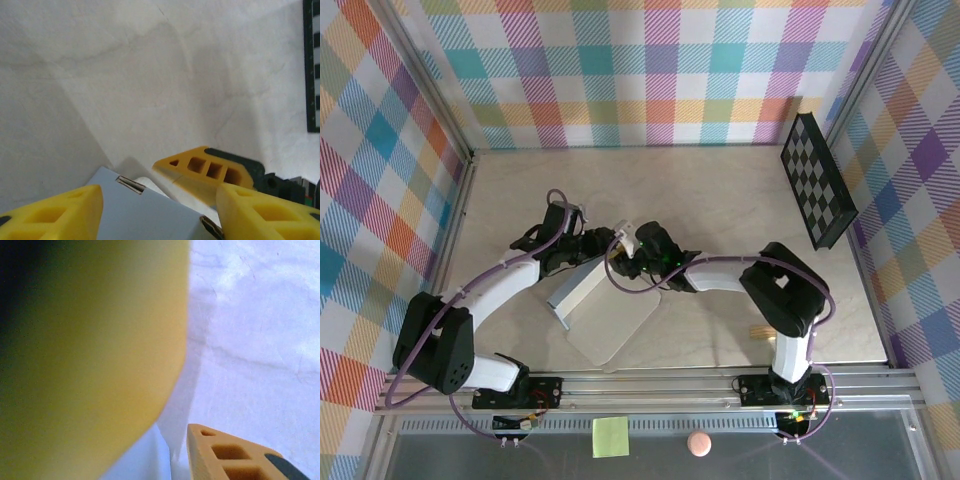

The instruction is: Fold the paper box

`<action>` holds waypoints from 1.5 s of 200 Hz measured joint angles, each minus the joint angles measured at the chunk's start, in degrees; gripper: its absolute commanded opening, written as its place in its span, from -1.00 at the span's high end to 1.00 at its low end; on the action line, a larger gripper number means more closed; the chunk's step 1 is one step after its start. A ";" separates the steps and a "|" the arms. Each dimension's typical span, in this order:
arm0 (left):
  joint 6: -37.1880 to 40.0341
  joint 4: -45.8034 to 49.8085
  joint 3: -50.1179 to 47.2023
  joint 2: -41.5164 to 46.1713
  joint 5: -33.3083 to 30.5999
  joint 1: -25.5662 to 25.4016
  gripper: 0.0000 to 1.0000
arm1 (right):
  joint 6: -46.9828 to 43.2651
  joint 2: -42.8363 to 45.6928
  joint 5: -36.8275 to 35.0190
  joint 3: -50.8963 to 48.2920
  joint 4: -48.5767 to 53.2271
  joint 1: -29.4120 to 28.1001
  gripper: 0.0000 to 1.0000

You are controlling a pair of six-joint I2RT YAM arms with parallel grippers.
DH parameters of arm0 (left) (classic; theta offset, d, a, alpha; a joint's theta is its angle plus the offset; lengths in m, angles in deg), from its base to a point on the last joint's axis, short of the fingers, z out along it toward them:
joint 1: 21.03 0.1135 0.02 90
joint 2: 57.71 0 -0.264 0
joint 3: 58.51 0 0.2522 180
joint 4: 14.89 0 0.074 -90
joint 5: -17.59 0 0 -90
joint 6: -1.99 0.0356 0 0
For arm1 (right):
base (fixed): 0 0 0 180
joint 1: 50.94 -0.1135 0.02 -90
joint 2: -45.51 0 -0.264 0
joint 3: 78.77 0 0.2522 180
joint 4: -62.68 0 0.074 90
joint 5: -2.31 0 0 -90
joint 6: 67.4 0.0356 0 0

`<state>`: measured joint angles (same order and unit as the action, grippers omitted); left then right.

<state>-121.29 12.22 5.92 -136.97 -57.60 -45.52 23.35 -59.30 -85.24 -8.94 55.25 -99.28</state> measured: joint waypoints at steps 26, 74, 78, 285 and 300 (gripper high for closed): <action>4.24 5.77 3.63 0.00 0.74 -0.66 -0.34 | -0.42 3.52 0.83 -1.73 2.95 0.59 0.15; 10.75 13.14 10.75 -1.84 1.97 -0.94 -0.46 | -1.27 9.55 1.27 -5.92 7.58 2.21 0.05; 11.34 13.62 11.21 -2.19 2.12 -0.94 -0.46 | -1.25 10.21 1.22 -6.40 7.85 2.32 0.05; 29.55 41.09 37.03 -28.87 -8.90 -8.87 -0.12 | 3.17 26.80 -5.25 -22.36 10.27 6.69 0.03; 30.18 42.25 37.97 -30.01 -8.94 -8.87 -0.09 | 3.56 27.32 -5.55 -22.64 10.25 6.69 0.03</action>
<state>-91.11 54.47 43.89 -166.98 -66.54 -54.39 26.92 -31.98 -90.79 -31.58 65.50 -92.59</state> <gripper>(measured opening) 0.557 0.484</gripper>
